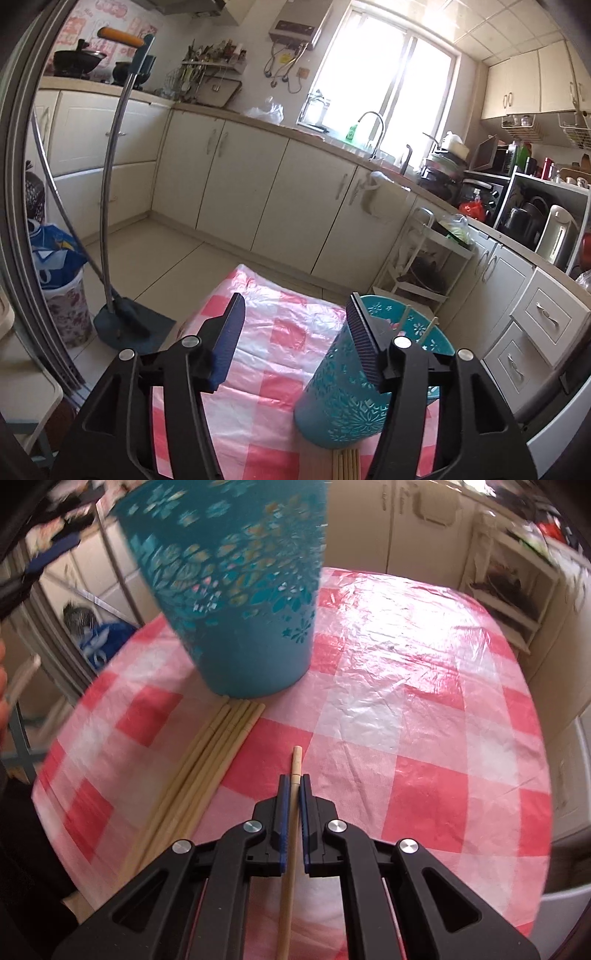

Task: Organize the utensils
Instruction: 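Carry the stick with the right tool over the basket and release it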

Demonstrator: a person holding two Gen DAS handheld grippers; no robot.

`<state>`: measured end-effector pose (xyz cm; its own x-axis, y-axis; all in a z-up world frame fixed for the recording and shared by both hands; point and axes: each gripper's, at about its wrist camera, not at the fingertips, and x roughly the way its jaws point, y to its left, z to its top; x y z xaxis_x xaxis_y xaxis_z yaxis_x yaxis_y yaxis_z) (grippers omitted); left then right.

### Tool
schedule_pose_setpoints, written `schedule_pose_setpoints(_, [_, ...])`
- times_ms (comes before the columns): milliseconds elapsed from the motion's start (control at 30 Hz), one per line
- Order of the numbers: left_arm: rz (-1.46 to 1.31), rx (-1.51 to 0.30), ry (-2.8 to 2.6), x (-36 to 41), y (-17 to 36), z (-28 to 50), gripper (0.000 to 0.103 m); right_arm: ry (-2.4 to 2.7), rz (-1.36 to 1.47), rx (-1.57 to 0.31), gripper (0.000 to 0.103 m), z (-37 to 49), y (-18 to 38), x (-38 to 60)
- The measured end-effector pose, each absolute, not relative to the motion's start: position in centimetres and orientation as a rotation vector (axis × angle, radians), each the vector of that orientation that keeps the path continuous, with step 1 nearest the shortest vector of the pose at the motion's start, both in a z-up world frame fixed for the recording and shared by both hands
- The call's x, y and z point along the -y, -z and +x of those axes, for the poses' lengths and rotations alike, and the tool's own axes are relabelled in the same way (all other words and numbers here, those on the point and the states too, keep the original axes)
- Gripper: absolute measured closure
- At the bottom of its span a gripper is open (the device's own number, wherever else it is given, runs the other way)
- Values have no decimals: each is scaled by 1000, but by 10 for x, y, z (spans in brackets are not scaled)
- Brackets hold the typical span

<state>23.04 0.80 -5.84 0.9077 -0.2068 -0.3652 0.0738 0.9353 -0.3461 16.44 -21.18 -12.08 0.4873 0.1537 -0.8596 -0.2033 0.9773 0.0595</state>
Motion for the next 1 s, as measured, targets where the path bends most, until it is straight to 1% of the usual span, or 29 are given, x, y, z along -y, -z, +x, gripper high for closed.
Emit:
schedule_pose_setpoints(100, [-331,-423,149,-9,61,233,47,-211,-127,-1043,96,159,120,206])
schedule_pose_setpoints(200, [-316,-428,150,-5,61,232,45,-214,-105,-1043,97,158,120,208])
schedule_pose_setpoints(333, [-321,-438,152,-3,62,233,44,-221,83,-1027,97,160,114,232])
schedule_pose_setpoints(600, [-327,-439,145,-4,63,232,40,-356,541,-883,97,153,94,284])
schedule_pose_setpoints(733, [-334,-444,133,-5,65,232,38,-405,638,-815,97,147,86,294])
schedule_pose_setpoints(1000, [-340,-441,117,-6,68,229,37,-481,708,-710,97,147,62,294])
